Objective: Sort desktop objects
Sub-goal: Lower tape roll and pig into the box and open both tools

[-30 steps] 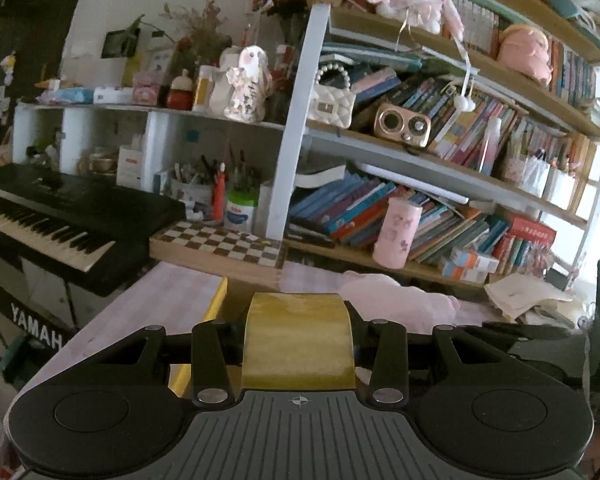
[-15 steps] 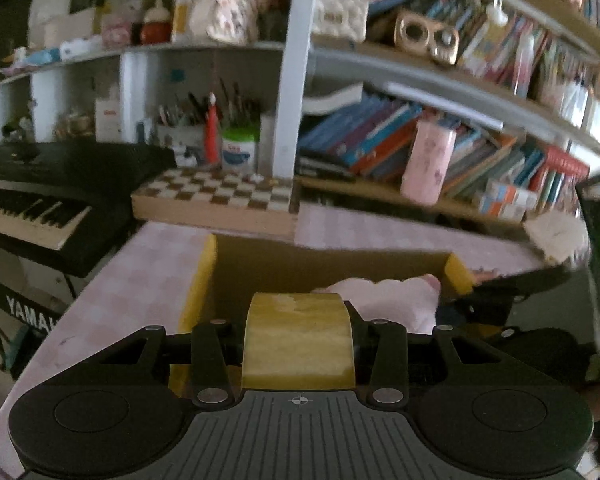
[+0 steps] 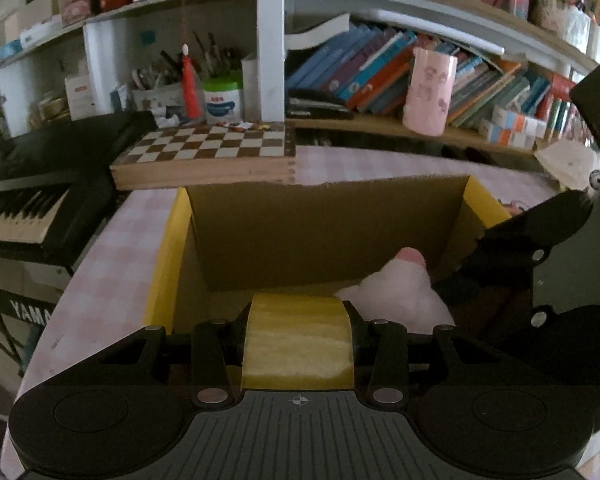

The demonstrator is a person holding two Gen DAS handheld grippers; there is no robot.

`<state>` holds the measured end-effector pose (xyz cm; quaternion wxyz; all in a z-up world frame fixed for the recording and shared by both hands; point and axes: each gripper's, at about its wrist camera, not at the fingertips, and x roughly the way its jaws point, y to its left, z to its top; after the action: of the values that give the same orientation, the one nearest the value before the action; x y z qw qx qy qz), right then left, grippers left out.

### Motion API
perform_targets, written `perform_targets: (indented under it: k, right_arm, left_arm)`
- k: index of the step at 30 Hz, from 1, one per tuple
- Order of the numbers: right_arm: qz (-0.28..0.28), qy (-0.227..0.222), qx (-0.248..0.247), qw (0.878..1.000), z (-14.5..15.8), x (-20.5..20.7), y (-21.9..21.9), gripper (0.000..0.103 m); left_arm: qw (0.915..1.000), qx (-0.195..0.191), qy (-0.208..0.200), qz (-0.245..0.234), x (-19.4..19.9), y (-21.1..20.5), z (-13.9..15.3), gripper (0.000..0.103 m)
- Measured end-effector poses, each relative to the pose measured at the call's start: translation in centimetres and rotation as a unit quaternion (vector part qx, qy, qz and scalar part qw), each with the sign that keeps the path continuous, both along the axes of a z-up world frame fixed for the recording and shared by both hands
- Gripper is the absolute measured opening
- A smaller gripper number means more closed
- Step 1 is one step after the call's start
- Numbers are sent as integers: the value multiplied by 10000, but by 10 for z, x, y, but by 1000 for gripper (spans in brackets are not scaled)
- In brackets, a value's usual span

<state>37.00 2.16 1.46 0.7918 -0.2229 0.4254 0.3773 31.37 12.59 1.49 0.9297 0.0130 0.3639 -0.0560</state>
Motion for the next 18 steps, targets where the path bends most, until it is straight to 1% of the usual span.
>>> perform_targets:
  k: [6, 8, 9, 10, 11, 12, 13, 14, 16, 18]
  right_arm:
    - [-50, -5, 3, 10000, 0, 1, 0, 59]
    - [-78, -4, 2, 10000, 0, 1, 0, 60]
    - [-102, -20, 19, 9999, 1, 1, 0, 63]
    - [-139, -74, 41, 9999, 2, 2, 0, 66]
    - [-172, -148, 68, 9997, 4, 1, -1, 73]
    - [-201, -206, 86, 9995, 5, 0, -2, 79]
    - [-238, -241, 120, 9994, 6, -1, -3, 80]
    - [-284, -291, 142, 9991, 7, -2, -5, 80]
    - [-429, -463, 286, 9976, 12, -5, -11, 84]
    - [-544, -516, 438, 9962, 16, -9, -17, 84]
  left_arm:
    - [10000, -7, 41, -11, 4, 1, 1, 42]
    - [10000, -23, 23, 5, 4, 1, 1, 44]
    - [10000, -42, -12, 45, 3, 1, 1, 46]
    - [9999, -81, -79, 83, 2, 0, 2, 49]
    - [9997, -145, -136, 141, 0, 0, 2, 52]
    - [9993, -223, -203, 205, -1, -1, 4, 63]
    - [9986, -274, -312, 332, -4, -2, 7, 72]
    - [9977, -291, -407, 458, -6, -2, 10, 86]
    - [9963, -372, -622, 463, -12, -2, 17, 87]
    - [9956, -345, -788, 365, -19, -4, 25, 87]
